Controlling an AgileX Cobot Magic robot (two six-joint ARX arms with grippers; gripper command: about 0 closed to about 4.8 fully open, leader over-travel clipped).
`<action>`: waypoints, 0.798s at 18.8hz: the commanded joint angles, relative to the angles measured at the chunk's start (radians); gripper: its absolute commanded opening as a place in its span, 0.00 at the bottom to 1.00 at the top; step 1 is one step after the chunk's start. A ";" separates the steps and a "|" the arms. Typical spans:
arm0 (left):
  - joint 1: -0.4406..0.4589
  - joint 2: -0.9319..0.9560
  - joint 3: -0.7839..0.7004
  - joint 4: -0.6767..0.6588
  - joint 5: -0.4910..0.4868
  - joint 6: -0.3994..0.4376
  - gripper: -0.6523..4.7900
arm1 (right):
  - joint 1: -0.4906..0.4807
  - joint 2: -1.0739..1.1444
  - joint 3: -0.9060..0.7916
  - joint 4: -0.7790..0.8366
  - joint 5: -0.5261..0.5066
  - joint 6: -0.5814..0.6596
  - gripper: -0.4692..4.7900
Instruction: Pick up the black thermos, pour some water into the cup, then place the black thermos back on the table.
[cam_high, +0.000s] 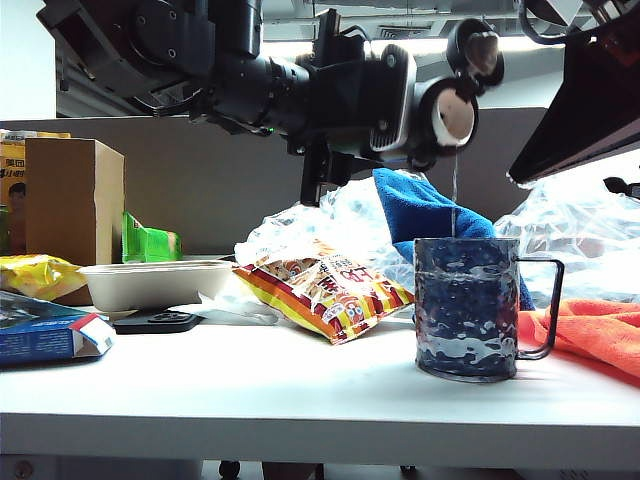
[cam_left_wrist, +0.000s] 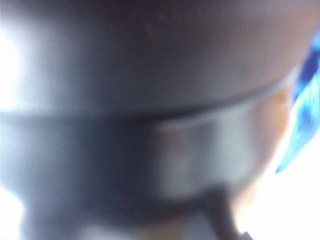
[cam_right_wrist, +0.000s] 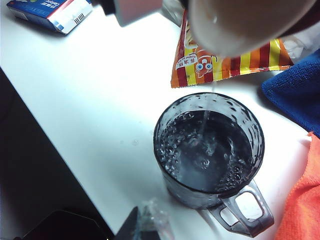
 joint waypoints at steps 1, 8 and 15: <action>0.001 -0.008 0.007 0.033 -0.029 -0.212 0.11 | 0.000 -0.012 0.005 0.026 -0.003 -0.002 0.09; -0.011 -0.077 0.007 -0.018 -0.343 -1.197 0.11 | 0.000 -0.175 0.006 0.233 0.072 0.066 0.09; -0.009 -0.400 -0.167 -0.197 -0.278 -1.598 0.11 | 0.004 -0.214 0.003 0.351 0.180 0.232 0.09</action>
